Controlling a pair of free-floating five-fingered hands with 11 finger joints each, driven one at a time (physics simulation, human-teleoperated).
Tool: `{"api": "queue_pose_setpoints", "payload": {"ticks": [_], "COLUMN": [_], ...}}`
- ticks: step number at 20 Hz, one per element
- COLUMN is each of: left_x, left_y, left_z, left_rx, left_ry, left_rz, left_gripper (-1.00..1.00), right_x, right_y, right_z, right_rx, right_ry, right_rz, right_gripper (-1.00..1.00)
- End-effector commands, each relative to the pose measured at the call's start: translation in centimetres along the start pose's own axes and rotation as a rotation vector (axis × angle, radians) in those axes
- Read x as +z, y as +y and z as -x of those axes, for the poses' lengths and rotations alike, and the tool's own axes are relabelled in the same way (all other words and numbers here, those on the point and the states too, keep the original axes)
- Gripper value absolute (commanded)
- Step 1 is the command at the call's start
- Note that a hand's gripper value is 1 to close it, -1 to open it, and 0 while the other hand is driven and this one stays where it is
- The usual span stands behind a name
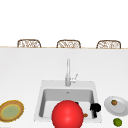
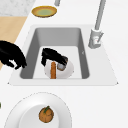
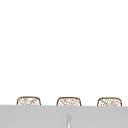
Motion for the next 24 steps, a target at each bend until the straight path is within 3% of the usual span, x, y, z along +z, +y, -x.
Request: {"api": "queue_pose_setpoints", "payload": {"ticks": [1,3,4,9,11,13,17,20,24], "left_x": [0.5,0.3,0.3,0.3,1.3,2.7,4.7,6.0,8.1], "left_y": [1.8,2.5,3.1,6.6,6.9,7.5,9.3,10.7,12.1], "left_z": [-0.4,-0.4,-0.8,-2.1,-2.8,-3.3,-4.4,-5.6,-7.1], "left_rx": [0.059,0.075,0.062,0.039,0.067,0.069,0.041,0.016,0.011], "left_ry": [-0.030,-0.045,-0.048,-0.048,-0.038,-0.050,-0.058,-0.065,-0.064], "left_rz": [-0.028,-0.037,-0.047,-0.030,-0.041,-0.043,-0.050,-0.073,-0.083], "left_gripper": [-1.00,-1.00,-1.00,-1.00,-1.00,-1.00,-1.00,-1.00,-1.00], "right_x": [0.0,0.0,0.0,0.0,0.0,0.0,0.0,0.0,0.0], "right_y": [0.0,0.0,0.0,0.0,0.0,0.0,0.0,0.0,0.0], "right_z": [0.0,0.0,0.0,0.0,0.0,0.0,0.0,0.0,0.0], "right_rx": [0.000,0.000,0.000,0.000,0.000,0.000,0.000,0.000,0.000], "right_ry": [0.000,0.000,0.000,0.000,0.000,0.000,0.000,0.000,0.000], "right_rz": [0.000,0.000,0.000,0.000,0.000,0.000,0.000,0.000,0.000], "right_gripper": [0.00,0.00,0.00,0.00,0.00,0.00,0.00,0.00,0.00]}}
